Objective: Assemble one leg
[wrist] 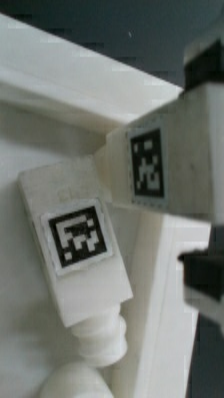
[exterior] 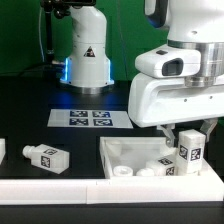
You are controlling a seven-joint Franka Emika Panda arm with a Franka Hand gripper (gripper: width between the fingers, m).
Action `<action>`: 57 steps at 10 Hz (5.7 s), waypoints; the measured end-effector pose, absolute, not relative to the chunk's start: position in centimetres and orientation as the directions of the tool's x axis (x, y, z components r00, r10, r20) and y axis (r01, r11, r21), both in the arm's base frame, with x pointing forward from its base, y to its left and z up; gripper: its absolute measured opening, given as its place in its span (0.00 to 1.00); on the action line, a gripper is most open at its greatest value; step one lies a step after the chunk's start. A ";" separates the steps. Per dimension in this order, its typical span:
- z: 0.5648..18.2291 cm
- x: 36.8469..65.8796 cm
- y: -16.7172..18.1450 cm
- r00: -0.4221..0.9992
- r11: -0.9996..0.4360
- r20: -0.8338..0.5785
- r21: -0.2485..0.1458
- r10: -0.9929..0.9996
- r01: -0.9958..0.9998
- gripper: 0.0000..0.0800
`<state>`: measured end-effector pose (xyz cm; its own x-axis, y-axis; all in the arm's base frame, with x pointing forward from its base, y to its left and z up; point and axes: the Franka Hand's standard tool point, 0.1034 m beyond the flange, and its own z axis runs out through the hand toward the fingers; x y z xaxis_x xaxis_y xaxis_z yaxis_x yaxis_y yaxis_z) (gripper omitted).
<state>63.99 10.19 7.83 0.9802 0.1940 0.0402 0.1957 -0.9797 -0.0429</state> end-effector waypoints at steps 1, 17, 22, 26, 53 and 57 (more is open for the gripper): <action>7.8 64.0 10.2 0.980 -0.980 0.040 -0.043 0.194 0.196 0.36; 7.5 63.9 11.0 0.098 -0.087 -0.112 -0.100 -0.989 -0.991 0.36; 7.3 63.2 12.3 0.758 -0.749 -0.050 -0.120 -0.650 -0.651 0.80; 7.3 63.3 12.0 0.897 -0.889 -0.015 -0.127 -0.441 -0.439 0.81; 7.3 63.7 10.1 0.942 -0.938 0.022 -0.103 -0.335 -0.331 0.81; 7.1 63.5 11.6 0.998 -0.998 0.048 -0.046 -0.036 -0.034 0.78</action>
Offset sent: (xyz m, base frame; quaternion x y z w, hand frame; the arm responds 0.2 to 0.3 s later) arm 0.0042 0.0129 0.0043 -0.0599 0.0546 0.3003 0.9504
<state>63.47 11.55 7.08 0.9982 -0.0362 0.0477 -0.0340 -0.9984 -0.0461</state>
